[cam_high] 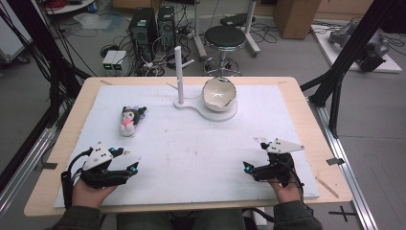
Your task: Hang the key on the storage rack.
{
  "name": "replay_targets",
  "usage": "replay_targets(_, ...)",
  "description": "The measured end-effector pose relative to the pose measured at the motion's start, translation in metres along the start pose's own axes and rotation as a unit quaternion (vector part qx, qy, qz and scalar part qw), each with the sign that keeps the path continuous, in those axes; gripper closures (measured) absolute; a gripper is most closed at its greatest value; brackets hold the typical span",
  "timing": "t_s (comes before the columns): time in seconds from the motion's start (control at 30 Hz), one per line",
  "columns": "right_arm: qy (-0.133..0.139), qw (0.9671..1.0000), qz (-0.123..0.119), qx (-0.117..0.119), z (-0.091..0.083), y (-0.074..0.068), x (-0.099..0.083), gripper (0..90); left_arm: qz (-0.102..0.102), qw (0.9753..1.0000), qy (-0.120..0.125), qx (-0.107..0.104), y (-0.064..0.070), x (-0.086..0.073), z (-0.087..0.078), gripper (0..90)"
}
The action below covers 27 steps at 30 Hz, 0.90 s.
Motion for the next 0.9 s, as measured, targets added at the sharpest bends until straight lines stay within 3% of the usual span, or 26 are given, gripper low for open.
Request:
replay_targets(0.4,0.004,1.0,-0.001,0.001,0.001,0.001,0.001,2.4,0.011,0.9999,-0.004,-0.004,-0.004,0.027,0.001,26.1)
replay_targets(0.9,0.008,1.0,0.001,-0.001,-0.001,0.002,0.0,2.4,-0.004,0.9999,-0.004,0.009,-0.021,0.057,0.012,26.2)
Point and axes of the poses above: each handheld gripper's, and its own axes: z roughly forward along the jaws, x roughly out of its top, y roughly to its right, the point moved 2 cm from there along z, roughly forward along the jaws, and after that the axes turned 14 degrees about -z, right-handed, at the moved point
